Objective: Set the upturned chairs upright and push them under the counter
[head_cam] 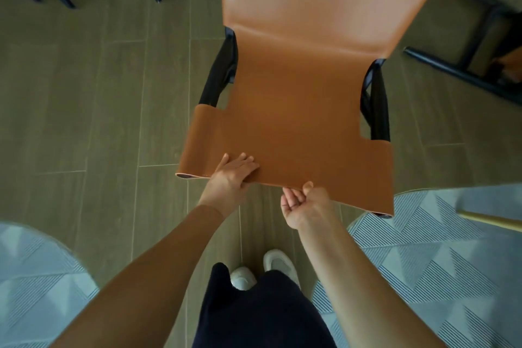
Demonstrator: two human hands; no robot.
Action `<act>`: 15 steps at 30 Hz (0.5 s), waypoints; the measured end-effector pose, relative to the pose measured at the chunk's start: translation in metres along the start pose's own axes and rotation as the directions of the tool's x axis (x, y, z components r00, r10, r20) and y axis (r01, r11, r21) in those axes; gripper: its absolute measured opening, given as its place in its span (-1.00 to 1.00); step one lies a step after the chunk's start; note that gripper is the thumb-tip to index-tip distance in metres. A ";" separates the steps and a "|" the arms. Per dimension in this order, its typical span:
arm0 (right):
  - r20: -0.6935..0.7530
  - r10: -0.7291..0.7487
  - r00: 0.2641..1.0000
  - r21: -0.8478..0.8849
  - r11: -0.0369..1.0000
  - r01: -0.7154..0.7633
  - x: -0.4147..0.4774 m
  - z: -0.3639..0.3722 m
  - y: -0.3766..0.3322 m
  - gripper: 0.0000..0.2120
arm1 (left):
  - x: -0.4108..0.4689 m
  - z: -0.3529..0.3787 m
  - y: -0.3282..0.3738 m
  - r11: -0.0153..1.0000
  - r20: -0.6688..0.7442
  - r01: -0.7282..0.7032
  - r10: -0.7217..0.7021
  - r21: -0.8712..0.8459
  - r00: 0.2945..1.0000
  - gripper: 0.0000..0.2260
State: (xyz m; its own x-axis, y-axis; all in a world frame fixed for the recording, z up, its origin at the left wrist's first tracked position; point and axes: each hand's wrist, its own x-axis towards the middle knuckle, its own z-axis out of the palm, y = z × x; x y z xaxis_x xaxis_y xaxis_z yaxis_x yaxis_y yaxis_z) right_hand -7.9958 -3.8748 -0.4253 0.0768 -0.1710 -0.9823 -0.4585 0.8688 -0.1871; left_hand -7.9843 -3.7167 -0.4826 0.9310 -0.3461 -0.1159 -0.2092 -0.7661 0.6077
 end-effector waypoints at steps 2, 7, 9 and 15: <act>-0.008 0.004 1.000 -0.002 1.000 -0.004 -0.035 -0.003 -0.006 -0.78 | -0.006 -0.027 0.024 0.999 0.016 0.034 -0.034 -0.018 0.999 -0.58; -0.014 0.018 1.000 -0.033 0.999 -0.019 -0.108 -0.009 -0.031 -0.81 | -0.013 -0.090 0.084 0.996 0.071 0.086 -0.085 -0.024 0.994 -0.62; -0.013 0.023 1.000 -0.050 0.998 -0.023 -0.132 -0.009 -0.047 -0.82 | -0.010 -0.112 0.105 0.996 0.120 0.088 -0.085 -0.018 0.989 -0.62; 0.043 0.048 0.998 -0.041 0.998 -0.046 -0.172 0.012 -0.092 -0.78 | 0.024 -0.156 0.146 0.992 0.109 0.124 -0.123 0.006 0.986 -0.65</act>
State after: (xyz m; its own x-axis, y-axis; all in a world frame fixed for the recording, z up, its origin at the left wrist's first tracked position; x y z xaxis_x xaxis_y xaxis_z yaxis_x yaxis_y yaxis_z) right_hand -7.9565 -3.9192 -0.2391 0.0928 -0.1090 -0.9897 -0.4970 0.8562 -0.1409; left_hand -7.9463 -3.7526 -0.2738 0.9114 -0.3061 -0.2752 -0.0944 -0.8062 0.5841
